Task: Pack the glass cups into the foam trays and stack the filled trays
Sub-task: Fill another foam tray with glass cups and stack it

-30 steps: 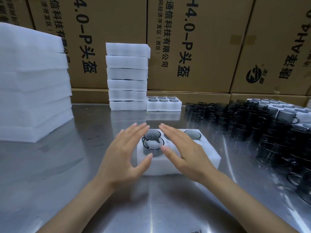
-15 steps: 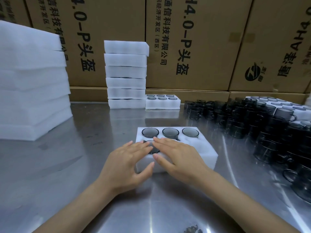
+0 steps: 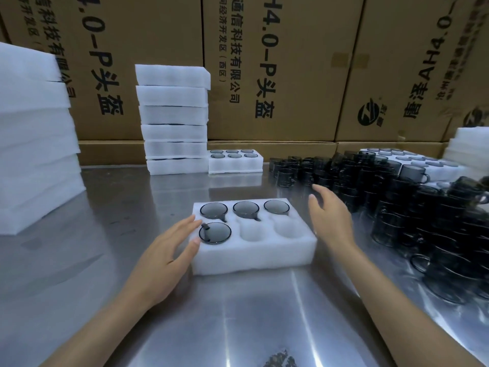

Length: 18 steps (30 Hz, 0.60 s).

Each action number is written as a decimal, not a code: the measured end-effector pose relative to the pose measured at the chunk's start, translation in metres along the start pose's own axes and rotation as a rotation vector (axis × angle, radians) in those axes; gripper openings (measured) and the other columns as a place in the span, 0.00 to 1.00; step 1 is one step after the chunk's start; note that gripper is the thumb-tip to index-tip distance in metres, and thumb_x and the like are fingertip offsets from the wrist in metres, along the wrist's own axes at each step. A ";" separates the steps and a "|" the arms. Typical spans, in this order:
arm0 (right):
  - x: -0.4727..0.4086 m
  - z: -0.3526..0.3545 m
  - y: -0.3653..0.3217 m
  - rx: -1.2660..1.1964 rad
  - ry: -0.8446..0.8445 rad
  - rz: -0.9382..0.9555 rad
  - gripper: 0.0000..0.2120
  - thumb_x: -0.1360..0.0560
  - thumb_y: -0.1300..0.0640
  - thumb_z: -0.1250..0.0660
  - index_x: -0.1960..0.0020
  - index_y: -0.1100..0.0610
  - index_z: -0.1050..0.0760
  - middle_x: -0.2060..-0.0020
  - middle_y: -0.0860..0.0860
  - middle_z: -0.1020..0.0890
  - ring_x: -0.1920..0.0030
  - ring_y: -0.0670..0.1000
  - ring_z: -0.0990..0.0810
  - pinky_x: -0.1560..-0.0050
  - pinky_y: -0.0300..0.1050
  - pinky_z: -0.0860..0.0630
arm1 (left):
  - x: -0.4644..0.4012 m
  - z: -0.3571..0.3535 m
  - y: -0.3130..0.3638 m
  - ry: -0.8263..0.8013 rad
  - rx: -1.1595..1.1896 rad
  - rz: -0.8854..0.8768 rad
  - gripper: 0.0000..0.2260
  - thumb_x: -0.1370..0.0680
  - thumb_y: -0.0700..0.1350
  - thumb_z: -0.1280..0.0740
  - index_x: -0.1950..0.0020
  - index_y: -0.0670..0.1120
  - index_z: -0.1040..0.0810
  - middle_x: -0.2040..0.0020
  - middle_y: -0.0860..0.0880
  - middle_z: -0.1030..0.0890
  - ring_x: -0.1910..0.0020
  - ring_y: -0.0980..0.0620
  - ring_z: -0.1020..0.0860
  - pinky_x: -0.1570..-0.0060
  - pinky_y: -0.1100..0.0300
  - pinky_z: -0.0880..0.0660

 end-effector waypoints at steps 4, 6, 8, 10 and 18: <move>-0.012 -0.005 0.039 0.165 -0.020 -0.162 0.24 0.21 0.57 0.43 0.25 0.56 0.40 0.24 0.48 0.42 0.28 0.53 0.37 0.34 0.51 0.35 | -0.001 -0.001 0.001 0.011 0.006 -0.002 0.22 0.26 0.58 0.45 0.32 0.58 0.29 0.29 0.64 0.34 0.30 0.68 0.39 0.33 0.67 0.43; -0.019 -0.005 0.046 0.206 0.033 -0.190 0.25 0.21 0.59 0.43 0.25 0.57 0.41 0.24 0.48 0.44 0.29 0.54 0.37 0.38 0.52 0.32 | -0.001 0.000 0.001 0.013 0.005 0.001 0.23 0.26 0.58 0.45 0.32 0.58 0.29 0.30 0.64 0.34 0.30 0.67 0.38 0.33 0.66 0.43; -0.028 -0.004 0.050 0.262 0.076 -0.185 0.26 0.22 0.61 0.43 0.25 0.57 0.43 0.24 0.48 0.44 0.30 0.55 0.38 0.41 0.53 0.30 | -0.001 0.000 0.001 0.016 0.000 0.001 0.22 0.25 0.59 0.44 0.32 0.58 0.28 0.30 0.64 0.34 0.30 0.67 0.38 0.32 0.66 0.43; -0.037 -0.003 0.055 0.303 0.088 -0.214 0.27 0.22 0.63 0.43 0.24 0.57 0.44 0.24 0.49 0.45 0.29 0.56 0.39 0.42 0.54 0.30 | -0.001 0.001 0.001 0.018 -0.006 0.001 0.20 0.23 0.60 0.44 0.33 0.58 0.28 0.30 0.64 0.33 0.30 0.66 0.37 0.32 0.64 0.42; -0.048 -0.005 0.068 0.456 0.060 -0.258 0.20 0.23 0.61 0.40 0.32 0.61 0.35 0.27 0.56 0.41 0.33 0.61 0.39 0.40 0.58 0.32 | -0.002 0.003 0.004 0.004 -0.004 0.002 0.23 0.27 0.60 0.45 0.34 0.59 0.27 0.32 0.66 0.33 0.33 0.72 0.38 0.39 0.79 0.45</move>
Point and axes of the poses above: each hand's wrist, its own x-axis away from the middle knuckle, its own z-axis out of the back of the hand, y = z × x, the point moved 1 cm from there along -x, towards the middle knuckle
